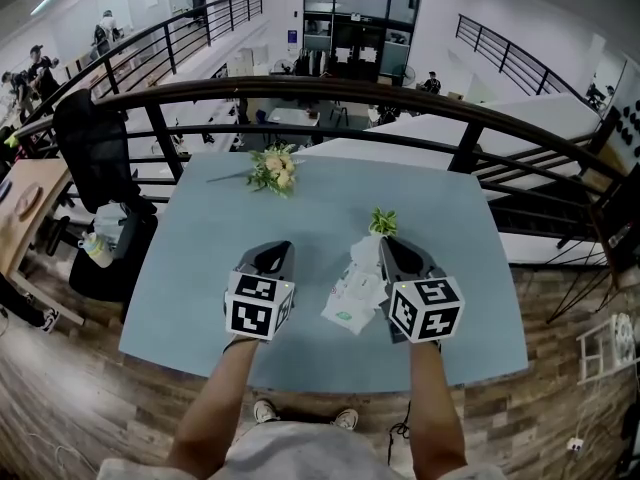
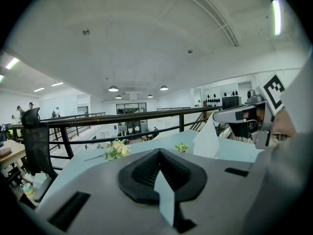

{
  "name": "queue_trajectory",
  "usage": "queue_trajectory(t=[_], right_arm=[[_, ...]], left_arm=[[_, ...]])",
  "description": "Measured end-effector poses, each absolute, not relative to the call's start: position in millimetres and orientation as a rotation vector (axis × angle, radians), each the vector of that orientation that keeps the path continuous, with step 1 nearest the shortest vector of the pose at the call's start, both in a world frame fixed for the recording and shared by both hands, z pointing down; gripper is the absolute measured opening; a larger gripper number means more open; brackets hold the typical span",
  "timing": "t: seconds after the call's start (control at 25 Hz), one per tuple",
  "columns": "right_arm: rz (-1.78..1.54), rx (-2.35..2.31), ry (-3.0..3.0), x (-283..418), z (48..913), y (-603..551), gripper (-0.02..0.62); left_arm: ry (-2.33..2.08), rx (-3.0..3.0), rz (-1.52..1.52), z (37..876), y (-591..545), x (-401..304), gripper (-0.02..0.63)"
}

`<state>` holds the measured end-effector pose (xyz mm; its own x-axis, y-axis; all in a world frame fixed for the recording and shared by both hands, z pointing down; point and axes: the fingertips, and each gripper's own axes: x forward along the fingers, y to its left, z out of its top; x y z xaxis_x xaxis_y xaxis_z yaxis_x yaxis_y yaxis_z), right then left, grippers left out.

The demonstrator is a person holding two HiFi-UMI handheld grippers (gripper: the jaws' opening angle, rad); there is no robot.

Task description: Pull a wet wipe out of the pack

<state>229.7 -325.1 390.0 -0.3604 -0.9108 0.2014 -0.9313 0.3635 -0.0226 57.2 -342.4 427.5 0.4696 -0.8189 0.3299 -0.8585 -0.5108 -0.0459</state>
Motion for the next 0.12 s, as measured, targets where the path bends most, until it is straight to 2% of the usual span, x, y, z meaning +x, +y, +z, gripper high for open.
queue_trajectory(t=[0.12], right_arm=[[0.203, 1.678, -2.460, 228.9, 391.2, -325.2, 0.006]], left_arm=[[-1.482, 2.579, 0.475, 428.5, -342.2, 55.3, -0.003]])
